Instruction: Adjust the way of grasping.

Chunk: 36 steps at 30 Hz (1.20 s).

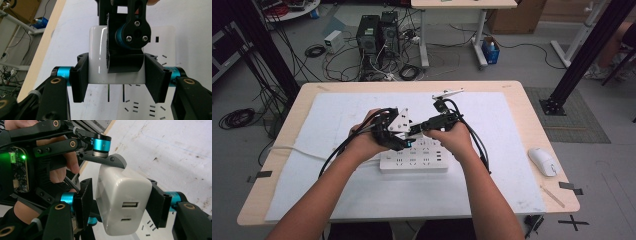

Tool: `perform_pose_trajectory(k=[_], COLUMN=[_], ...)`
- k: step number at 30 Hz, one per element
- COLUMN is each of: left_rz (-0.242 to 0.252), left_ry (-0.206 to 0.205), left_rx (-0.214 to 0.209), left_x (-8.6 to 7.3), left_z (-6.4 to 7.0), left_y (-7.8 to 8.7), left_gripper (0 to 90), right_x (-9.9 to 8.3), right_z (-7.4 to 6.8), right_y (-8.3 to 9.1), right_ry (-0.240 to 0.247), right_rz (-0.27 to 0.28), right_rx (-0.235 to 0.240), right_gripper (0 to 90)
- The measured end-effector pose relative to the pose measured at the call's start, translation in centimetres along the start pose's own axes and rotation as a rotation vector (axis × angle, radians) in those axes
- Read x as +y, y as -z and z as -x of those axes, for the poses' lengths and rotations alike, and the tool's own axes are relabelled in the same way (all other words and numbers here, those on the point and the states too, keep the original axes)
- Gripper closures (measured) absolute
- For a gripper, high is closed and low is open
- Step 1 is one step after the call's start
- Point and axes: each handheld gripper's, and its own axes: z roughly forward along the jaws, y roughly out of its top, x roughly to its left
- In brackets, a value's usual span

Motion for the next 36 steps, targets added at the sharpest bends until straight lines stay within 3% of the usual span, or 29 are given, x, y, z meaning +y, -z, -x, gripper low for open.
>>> perform_pose_trajectory(k=[2, 15, 24, 36], left_rz=[-0.003, -0.011, -0.025, -0.021], left_ry=[0.003, -0.006, -0.032, -0.005], left_rx=[-0.007, 0.007, 0.019, 0.037], left_x=[0.00, -0.12, -0.07, -0.09], left_z=[-0.05, -0.06, 0.07, -0.11], left_y=[-0.02, -0.10, -0.17, -0.07], left_gripper=[42.5, 42.5, 42.3, 38.8], right_x=[-0.01, -0.07, -0.13, -0.09], right_z=[0.07, 0.28, 0.52, 0.36], right_y=[-0.11, 0.00, -0.07, 0.16], right_ry=[0.002, -0.025, -0.044, -0.047], right_rz=[-0.004, 0.025, 0.027, 0.051], right_rx=[-0.015, 0.022, 0.037, 0.032], right_gripper=[44.6, 59.1, 62.1, 62.5])
